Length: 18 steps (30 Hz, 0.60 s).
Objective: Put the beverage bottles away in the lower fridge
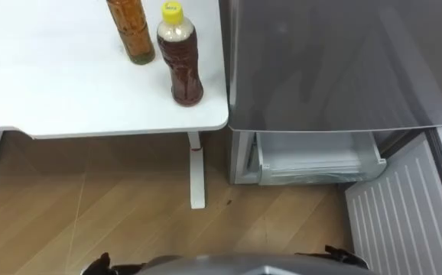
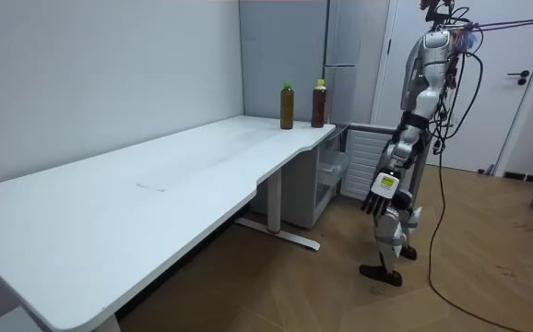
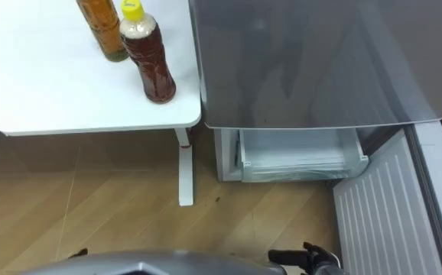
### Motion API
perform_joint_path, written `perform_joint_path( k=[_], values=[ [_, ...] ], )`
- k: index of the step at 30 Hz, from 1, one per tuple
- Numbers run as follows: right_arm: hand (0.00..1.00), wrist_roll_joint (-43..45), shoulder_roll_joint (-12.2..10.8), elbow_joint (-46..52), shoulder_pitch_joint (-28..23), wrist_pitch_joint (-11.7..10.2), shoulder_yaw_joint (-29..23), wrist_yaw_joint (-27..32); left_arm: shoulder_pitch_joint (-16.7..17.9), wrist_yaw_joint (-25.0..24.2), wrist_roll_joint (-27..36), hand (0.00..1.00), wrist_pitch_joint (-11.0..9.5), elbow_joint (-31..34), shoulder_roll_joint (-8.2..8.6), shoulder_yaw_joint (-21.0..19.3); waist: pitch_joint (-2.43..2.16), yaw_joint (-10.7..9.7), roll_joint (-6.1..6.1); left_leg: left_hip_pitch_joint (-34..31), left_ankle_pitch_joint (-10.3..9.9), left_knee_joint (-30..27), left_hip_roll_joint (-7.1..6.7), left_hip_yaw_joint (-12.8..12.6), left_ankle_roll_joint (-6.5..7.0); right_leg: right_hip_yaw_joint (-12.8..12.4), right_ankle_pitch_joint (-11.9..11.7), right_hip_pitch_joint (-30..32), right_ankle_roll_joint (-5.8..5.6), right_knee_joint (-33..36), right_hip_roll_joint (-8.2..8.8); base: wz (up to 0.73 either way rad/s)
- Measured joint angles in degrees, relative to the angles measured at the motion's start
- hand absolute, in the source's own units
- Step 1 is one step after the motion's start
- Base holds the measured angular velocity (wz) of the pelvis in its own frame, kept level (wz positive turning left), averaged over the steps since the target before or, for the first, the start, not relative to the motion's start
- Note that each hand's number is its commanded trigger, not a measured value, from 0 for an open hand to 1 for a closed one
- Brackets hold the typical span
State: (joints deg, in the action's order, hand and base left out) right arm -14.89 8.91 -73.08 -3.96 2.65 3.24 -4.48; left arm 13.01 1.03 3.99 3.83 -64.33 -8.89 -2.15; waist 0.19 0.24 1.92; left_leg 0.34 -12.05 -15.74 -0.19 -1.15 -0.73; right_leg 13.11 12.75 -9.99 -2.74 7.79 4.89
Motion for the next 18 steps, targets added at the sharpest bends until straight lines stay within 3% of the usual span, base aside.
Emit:
perform_joint_path(
  k=[6, 15, 18],
  values=[
    [0.0, 0.7, 0.0, -0.4, 0.1, 0.0, 0.0, 0.0, 0.2, -0.3, -0.5, 0.0, 2.0, 0.0, -0.04, 0.1, 0.07, -0.1, 0.0, -1.3, -1.0, -1.8, -0.04, 0.2, 0.35, 0.5, -0.1, -0.2, -0.14, 0.4, 0.03, 0.04],
    [0.0, -0.7, 0.1, -0.1, -0.1, -0.1, -0.2, 0.8, -0.9, 1.8, 0.3, 0.0, 2.0, 0.2, 0.39, 0.2, 0.23, -1.5, -1.26, -1.6, -1.8, -3.2, -0.21, 1.3, 0.62, 1.3, -0.1, -1.4, -0.35, 0.9, 0.04, 0.06],
    [0.0, -0.6, 0.2, -0.4, -0.1, -0.2, -1.1, 0.9, -1.3, 3.5, 1.2, 0.0, 0.9, 0.5, 0.75, -0.1, 0.27, -1.6, -1.61, -1.4, -1.8, -3.1, -0.22, 1.4, 0.62, 0.9, -0.1, -1.2, -0.4, 0.8, 0.01, 0.0]
  ],
)
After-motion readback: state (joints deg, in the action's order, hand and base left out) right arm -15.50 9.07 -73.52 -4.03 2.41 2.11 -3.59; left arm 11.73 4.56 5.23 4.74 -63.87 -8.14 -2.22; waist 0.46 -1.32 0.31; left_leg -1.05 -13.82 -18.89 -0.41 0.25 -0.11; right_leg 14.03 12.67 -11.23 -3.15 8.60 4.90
